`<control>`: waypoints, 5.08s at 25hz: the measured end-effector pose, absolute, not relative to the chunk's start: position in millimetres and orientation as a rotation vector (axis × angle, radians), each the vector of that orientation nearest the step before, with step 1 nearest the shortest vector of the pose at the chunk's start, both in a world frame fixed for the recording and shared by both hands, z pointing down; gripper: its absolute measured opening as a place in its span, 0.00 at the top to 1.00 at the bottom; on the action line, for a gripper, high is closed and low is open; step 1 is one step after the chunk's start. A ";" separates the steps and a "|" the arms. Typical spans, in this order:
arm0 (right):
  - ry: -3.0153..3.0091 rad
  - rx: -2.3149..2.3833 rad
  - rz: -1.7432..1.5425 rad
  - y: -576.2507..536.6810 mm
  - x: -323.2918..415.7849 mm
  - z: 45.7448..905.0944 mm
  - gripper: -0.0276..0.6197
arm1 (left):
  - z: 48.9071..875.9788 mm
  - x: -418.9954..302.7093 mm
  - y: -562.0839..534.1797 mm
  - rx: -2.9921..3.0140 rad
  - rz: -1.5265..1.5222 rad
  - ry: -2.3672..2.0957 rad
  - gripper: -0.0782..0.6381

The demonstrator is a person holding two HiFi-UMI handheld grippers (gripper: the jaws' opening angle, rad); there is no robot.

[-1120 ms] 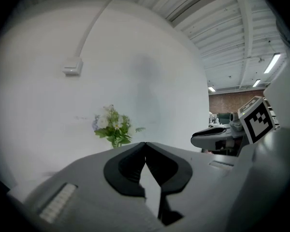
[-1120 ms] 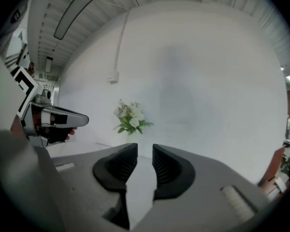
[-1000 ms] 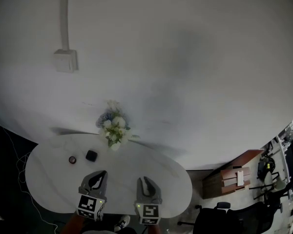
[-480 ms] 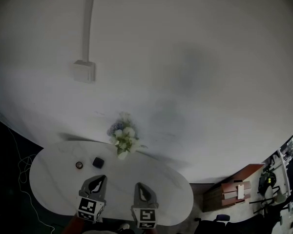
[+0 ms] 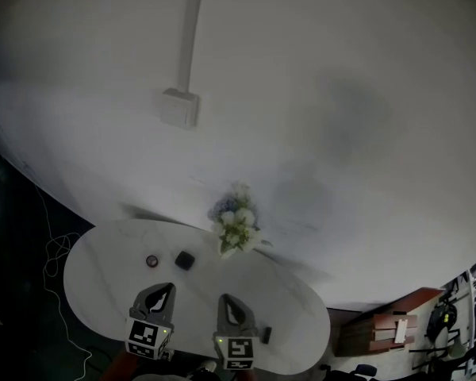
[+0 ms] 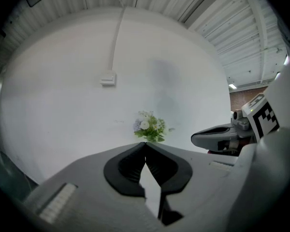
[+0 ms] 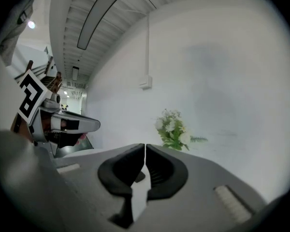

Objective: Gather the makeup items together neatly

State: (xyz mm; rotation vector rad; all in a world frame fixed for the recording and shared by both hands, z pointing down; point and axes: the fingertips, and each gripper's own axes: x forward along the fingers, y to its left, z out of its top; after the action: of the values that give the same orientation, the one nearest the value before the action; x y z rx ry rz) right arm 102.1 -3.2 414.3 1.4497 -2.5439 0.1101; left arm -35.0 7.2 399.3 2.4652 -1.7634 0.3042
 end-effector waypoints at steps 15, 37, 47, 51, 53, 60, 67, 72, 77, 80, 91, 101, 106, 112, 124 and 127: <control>-2.656 1.052 0.129 -21.4 -72.4 458.8 0.91 | 435.0 -195.2 32.0 2.141 0.344 -2.025 0.88; -2.416 0.834 0.318 -98.0 -181.5 632.6 0.57 | 548.6 -291.2 6.4 1.916 0.379 -1.979 0.88; -2.337 0.813 0.337 -111.2 -190.1 675.8 0.57 | 581.8 -299.4 5.9 1.865 0.403 -1.942 0.88; -2.318 0.814 0.344 -114.8 -190.5 686.5 0.57 | 592.7 -299.5 7.7 1.850 0.412 -1.925 0.88; -2.307 0.808 0.350 -114.8 -189.1 690.9 0.57 | 595.8 -297.7 8.3 1.847 0.416 -1.918 0.88; -2.292 0.796 0.338 -117.6 -190.1 697.4 0.57 | 602.0 -297.5 6.3 1.835 0.419 -1.910 0.88; -2.272 0.778 0.338 -117.5 -187.9 700.7 0.62 | 603.8 -298.2 7.1 1.823 0.427 -1.915 0.88; -2.274 0.769 0.337 -117.7 -188.5 700.4 0.62 | 603.3 -298.3 7.3 1.815 0.424 -1.919 0.88; -2.289 0.766 0.353 -117.1 -189.1 696.3 0.63 | 599.5 -297.0 7.6 1.823 0.423 -1.923 0.88; -2.299 0.776 0.347 -116.7 -187.4 687.4 0.63 | 592.7 -296.4 5.7 1.837 0.416 -1.929 0.88; -2.359 0.902 0.304 -114.0 -159.9 618.8 0.63 | 547.8 -272.8 -5.2 1.978 0.370 -1.920 0.88; -2.367 1.071 0.282 -90.0 -104.7 563.6 0.63 | 508.5 -225.8 -7.0 2.153 0.352 -1.843 0.88; -2.350 1.174 0.273 -75.3 -66.9 538.9 0.63 | 486.2 -194.4 -9.5 2.260 0.343 -1.790 0.88; -2.314 1.294 0.263 -56.8 -20.2 514.4 0.63 | 473.9 -151.9 -7.4 2.367 0.322 -1.697 0.88; -2.195 1.523 0.264 -14.6 85.7 493.4 0.63 | 463.5 -50.8 0.8 2.551 0.344 -1.456 0.88; -2.160 1.570 0.280 -4.2 110.6 493.8 0.63 | 460.1 -25.5 1.6 2.590 0.344 -1.401 0.88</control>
State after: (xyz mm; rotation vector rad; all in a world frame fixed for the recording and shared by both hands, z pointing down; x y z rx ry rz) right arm 110.6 -4.2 493.8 1.5703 -2.1601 0.2801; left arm -25.5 1.6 460.1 2.5898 -1.4006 0.3437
